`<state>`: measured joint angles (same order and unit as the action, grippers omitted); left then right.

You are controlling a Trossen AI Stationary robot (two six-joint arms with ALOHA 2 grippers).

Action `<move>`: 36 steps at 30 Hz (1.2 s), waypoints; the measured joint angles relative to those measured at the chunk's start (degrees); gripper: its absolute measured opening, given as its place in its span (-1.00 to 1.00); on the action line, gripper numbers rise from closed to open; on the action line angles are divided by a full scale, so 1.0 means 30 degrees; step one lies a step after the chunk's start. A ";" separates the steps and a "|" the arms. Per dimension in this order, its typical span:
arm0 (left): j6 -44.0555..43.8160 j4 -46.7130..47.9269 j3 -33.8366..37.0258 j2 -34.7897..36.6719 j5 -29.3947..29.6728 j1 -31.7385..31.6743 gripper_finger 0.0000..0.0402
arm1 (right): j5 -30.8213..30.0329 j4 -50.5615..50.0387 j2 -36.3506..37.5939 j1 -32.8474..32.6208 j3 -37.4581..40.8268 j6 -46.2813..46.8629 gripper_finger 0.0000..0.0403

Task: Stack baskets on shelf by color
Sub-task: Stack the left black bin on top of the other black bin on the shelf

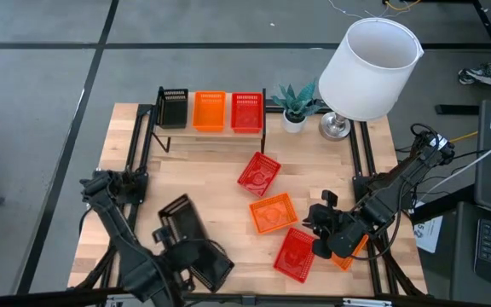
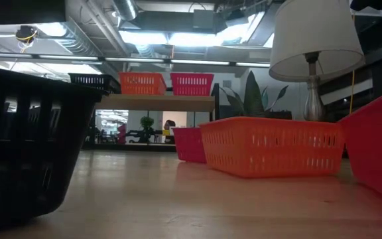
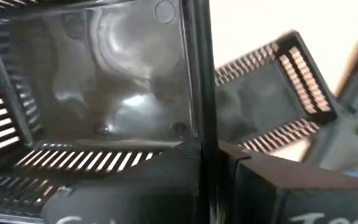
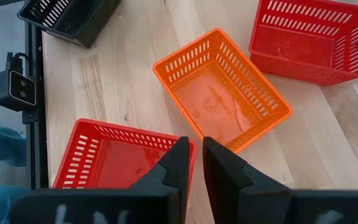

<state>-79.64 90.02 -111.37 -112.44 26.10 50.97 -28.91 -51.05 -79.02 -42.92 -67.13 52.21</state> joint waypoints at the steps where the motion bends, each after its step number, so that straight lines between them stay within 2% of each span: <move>1: 0.0555 0.0000 0.0000 0.0000 0.0343 -0.0263 -1.00 | 0.0000 -0.0002 0.0000 0.0000 0.0000 0.0000 -0.77; 5: 0.2368 -0.0005 0.0000 0.0000 0.1552 -0.1574 -1.00 | 0.0007 -0.0007 0.0000 -0.0001 0.0000 0.0004 -0.77; 11: 0.7522 -0.0007 0.0000 0.0587 0.2102 -0.3796 -1.00 | 0.0007 -0.0014 0.0000 0.0000 0.0000 0.0007 -0.77; 15: 1.0326 0.0002 0.0000 0.2131 0.2494 -0.5157 -1.00 | 0.0088 -0.0027 0.0000 0.0000 0.0000 0.0005 -0.77; 22: 1.5122 -0.0004 0.0000 0.6401 0.3832 -0.7174 -1.00 | 0.0175 -0.0051 0.0007 0.0000 -0.0007 -0.0005 -0.77; 29: 1.6916 0.0014 0.1088 1.0121 0.3214 -1.0292 -1.00 | 0.0168 -0.0050 0.0007 0.0000 -0.0007 -0.0055 -0.77; 36: 1.8616 0.0012 0.3361 1.1954 0.2350 -1.2437 -1.00 | 0.0182 -0.0033 0.0007 -0.0002 -0.0007 0.0011 -0.77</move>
<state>-23.80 90.05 -101.29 -76.58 33.15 13.66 -28.36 -51.15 -79.00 -42.92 -67.16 52.24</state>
